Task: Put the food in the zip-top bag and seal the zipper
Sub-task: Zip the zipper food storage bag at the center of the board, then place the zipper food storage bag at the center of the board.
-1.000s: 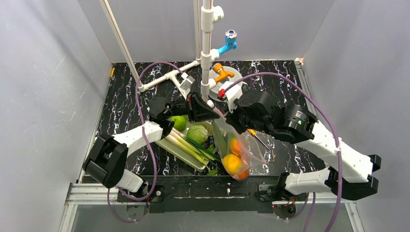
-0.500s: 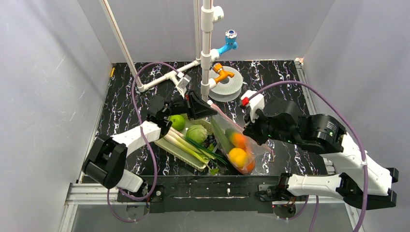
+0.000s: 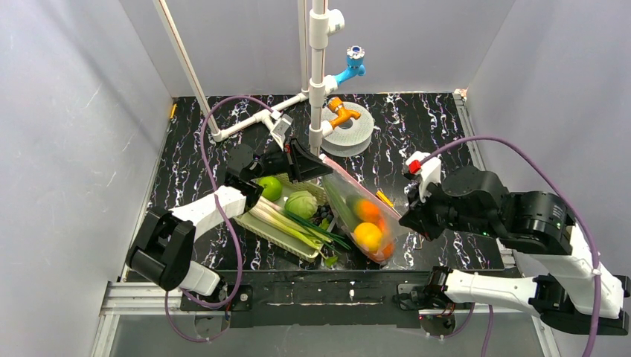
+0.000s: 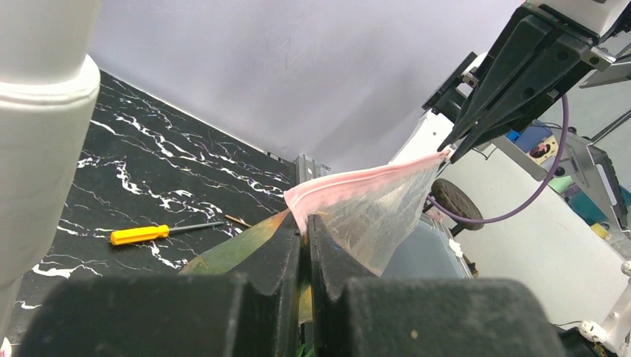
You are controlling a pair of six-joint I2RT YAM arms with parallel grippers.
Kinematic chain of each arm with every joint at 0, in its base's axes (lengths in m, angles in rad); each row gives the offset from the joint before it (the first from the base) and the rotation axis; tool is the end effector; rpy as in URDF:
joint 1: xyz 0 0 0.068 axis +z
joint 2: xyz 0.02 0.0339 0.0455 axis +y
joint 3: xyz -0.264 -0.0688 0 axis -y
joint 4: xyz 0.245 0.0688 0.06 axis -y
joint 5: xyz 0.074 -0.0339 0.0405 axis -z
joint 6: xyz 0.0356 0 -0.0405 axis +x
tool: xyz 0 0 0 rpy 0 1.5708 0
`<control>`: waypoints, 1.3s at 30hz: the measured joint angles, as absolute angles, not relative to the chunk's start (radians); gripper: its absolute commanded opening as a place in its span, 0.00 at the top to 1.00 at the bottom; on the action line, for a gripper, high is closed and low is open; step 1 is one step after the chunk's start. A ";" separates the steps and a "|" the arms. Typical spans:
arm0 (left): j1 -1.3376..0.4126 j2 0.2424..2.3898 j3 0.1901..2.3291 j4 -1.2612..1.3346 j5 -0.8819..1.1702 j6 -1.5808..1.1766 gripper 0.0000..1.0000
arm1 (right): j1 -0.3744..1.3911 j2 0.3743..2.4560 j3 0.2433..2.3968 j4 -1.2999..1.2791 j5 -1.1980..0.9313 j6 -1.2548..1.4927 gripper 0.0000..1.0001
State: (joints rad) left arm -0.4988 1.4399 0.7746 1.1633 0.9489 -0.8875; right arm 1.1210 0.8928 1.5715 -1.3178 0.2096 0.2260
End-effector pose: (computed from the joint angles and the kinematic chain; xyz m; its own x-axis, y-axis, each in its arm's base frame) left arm 0.2483 -0.1682 0.3165 -0.4376 -0.2761 -0.8557 0.8971 -0.0699 -0.4362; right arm 0.0479 0.0821 0.4547 -0.4338 -0.3945 -0.8100 -0.7296 0.6814 0.0589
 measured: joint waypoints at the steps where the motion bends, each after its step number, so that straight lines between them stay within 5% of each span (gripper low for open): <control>1: -0.499 1.440 0.775 1.160 0.949 -0.885 1.00 | 1.121 0.883 1.571 -1.331 0.207 0.235 0.99; 9: -0.498 1.440 0.775 1.154 0.953 -0.881 1.00 | 1.121 0.840 1.567 -1.365 0.205 0.286 0.99; 18: -0.485 1.440 0.775 1.154 0.945 -0.890 1.00 | 1.121 0.881 1.554 -1.363 0.221 0.309 0.36; 26: -0.475 1.440 0.775 1.174 0.939 -0.911 1.00 | 1.115 1.056 1.582 -1.302 0.289 0.273 0.23; 29: -0.475 1.441 0.775 1.179 0.939 -0.921 1.00 | 1.099 1.124 1.596 -1.244 0.260 0.252 0.24; 34: -0.475 1.442 0.775 1.190 0.939 -0.937 1.00 | 1.036 1.207 1.620 -1.181 0.213 0.231 0.56; 39: -0.475 1.442 0.775 1.199 0.939 -0.947 1.00 | 0.989 1.253 1.623 -1.138 0.155 0.231 0.76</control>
